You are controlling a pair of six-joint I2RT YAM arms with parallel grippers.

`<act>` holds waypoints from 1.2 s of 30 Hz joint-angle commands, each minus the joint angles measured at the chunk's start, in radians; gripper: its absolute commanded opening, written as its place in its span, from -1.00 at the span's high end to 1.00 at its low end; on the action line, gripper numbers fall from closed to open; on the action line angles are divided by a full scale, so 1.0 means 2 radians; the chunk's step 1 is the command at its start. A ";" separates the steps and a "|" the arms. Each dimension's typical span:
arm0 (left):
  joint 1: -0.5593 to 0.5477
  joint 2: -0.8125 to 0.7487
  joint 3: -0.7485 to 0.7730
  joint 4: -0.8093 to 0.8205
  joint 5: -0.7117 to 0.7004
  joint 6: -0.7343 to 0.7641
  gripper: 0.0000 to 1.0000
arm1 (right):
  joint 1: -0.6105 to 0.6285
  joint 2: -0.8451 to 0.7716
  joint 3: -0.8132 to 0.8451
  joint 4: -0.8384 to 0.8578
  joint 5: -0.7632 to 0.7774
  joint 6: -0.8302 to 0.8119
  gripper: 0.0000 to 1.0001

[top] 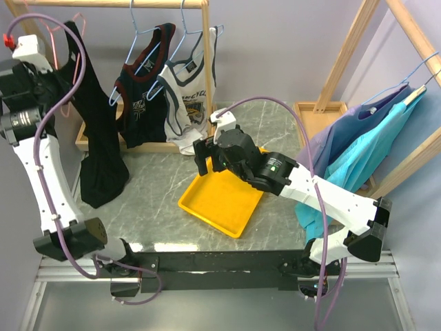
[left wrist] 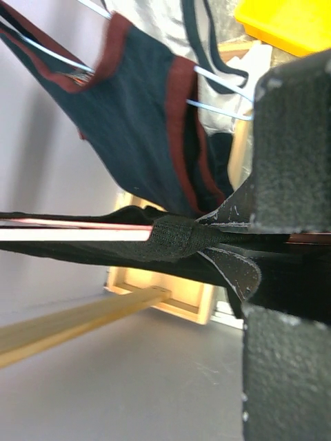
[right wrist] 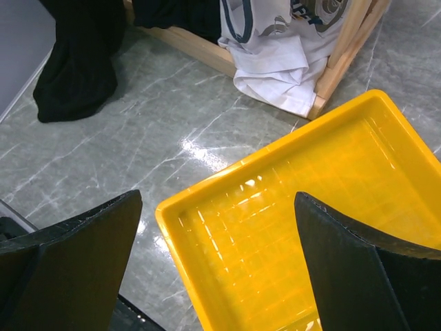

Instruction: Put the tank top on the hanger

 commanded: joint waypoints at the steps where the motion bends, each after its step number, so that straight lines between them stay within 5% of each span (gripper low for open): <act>1: 0.002 0.035 0.078 0.009 0.027 0.002 0.98 | -0.001 0.000 0.025 0.015 -0.007 -0.004 -1.00; 8: 0.002 0.113 0.182 -0.022 0.039 -0.002 0.98 | -0.001 0.005 0.020 0.015 -0.025 0.003 -1.00; 25: -0.020 0.193 0.244 -0.042 0.039 0.001 0.98 | -0.001 0.025 0.045 0.004 -0.022 0.004 -1.00; 36: -0.028 0.162 0.165 -0.029 -0.006 -0.002 0.96 | 0.002 0.026 0.038 0.008 -0.024 0.012 -1.00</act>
